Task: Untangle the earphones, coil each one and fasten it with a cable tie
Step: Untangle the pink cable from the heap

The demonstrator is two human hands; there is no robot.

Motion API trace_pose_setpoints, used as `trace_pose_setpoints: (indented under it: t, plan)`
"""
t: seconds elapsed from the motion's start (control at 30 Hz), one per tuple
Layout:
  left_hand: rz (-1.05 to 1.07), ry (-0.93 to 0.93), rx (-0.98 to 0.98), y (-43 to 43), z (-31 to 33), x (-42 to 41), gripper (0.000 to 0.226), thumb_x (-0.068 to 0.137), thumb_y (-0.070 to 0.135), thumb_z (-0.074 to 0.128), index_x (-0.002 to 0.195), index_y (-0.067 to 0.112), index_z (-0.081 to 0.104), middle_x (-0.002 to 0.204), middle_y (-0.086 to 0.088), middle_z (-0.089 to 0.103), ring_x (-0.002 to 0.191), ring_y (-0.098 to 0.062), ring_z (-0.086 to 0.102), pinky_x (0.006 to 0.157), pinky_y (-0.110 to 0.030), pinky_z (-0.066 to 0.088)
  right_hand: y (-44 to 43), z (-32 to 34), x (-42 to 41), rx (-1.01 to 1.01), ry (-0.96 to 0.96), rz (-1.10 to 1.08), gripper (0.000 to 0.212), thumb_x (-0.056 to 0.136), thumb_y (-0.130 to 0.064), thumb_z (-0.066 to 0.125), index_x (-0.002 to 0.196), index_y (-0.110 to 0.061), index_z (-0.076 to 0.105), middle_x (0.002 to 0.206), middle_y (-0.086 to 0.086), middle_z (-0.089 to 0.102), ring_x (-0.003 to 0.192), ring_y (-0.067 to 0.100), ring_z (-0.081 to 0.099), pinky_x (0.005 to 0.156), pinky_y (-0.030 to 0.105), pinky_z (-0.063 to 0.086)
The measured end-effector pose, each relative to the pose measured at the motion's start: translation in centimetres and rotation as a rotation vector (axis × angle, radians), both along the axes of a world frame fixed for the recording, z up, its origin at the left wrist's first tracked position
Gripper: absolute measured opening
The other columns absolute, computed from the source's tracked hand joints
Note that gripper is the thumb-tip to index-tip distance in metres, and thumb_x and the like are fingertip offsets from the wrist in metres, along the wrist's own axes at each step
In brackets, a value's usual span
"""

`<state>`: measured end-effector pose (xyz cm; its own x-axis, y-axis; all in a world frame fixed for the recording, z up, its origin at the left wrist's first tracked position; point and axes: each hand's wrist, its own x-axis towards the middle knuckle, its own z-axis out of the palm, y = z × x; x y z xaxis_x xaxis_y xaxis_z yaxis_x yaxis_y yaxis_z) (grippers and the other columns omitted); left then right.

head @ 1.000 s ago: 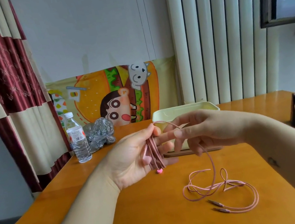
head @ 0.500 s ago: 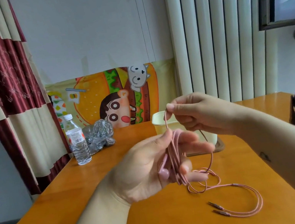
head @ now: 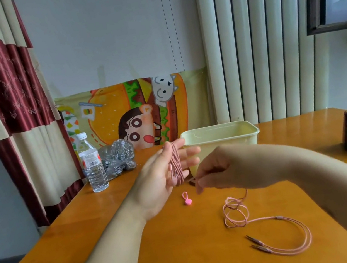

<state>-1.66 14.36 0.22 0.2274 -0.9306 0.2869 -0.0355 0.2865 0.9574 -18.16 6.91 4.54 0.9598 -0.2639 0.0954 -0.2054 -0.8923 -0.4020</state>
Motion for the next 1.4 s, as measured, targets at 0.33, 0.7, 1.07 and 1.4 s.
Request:
trace_pose_setpoints:
  t: [0.33, 0.7, 1.07, 1.4]
  plan:
    - [-0.307, -0.023, 0.108, -0.1, -1.3, -2.4, 0.063, 0.088, 0.067, 0.032, 0.089, 0.017, 0.071, 0.070, -0.007, 0.065, 0.062, -0.018, 0.053, 0.085, -0.041, 0.039, -1.9, 1.4, 0.1, 0.079, -0.390, -0.101, 0.033, 0.082, -0.038, 0.067, 0.075, -0.006, 0.067, 0.048, -0.010, 0.042, 0.042, 0.003, 0.036, 0.041, 0.012, 0.028]
    - [-0.135, 0.363, -0.275, -0.1, 2.9, -1.6, 0.052, 0.095, 0.044, 0.028, 0.127, 0.010, 0.051, 0.104, -0.003, 0.071, 0.101, -0.016, 0.067, 0.100, -0.046, 0.044, -3.1, -3.0, 1.0, 0.519, -0.230, -0.063, 0.036, 0.092, -0.038, 0.049, 0.087, -0.008, 0.068, 0.054, -0.008, 0.041, 0.049, 0.007, 0.033, 0.047, 0.019, 0.029]
    - [0.080, -0.763, 0.294, -1.6, -0.2, -1.8, 0.053, 0.093, 0.056, 0.025, 0.094, 0.021, 0.065, 0.079, 0.009, 0.066, 0.066, 0.010, 0.054, 0.062, -0.014, 0.037, -2.7, -1.2, -0.2, -0.231, -0.113, -0.189, 0.017, 0.091, -0.030, 0.059, 0.100, -0.025, 0.072, 0.070, -0.016, 0.059, 0.058, 0.003, 0.054, 0.058, 0.017, 0.046]
    - [-0.663, 0.502, 0.007, -0.9, 1.3, -0.5, 0.020, 0.089, 0.025, 0.059, 0.090, 0.007, 0.066, 0.052, 0.004, 0.047, 0.056, -0.010, 0.054, 0.102, -0.048, 0.045, -4.8, -3.5, 0.3, 0.237, -0.307, -0.167, 0.011, 0.091, -0.018, 0.060, 0.087, -0.015, 0.069, 0.071, -0.006, 0.068, 0.062, 0.000, 0.063, 0.059, 0.012, 0.047]
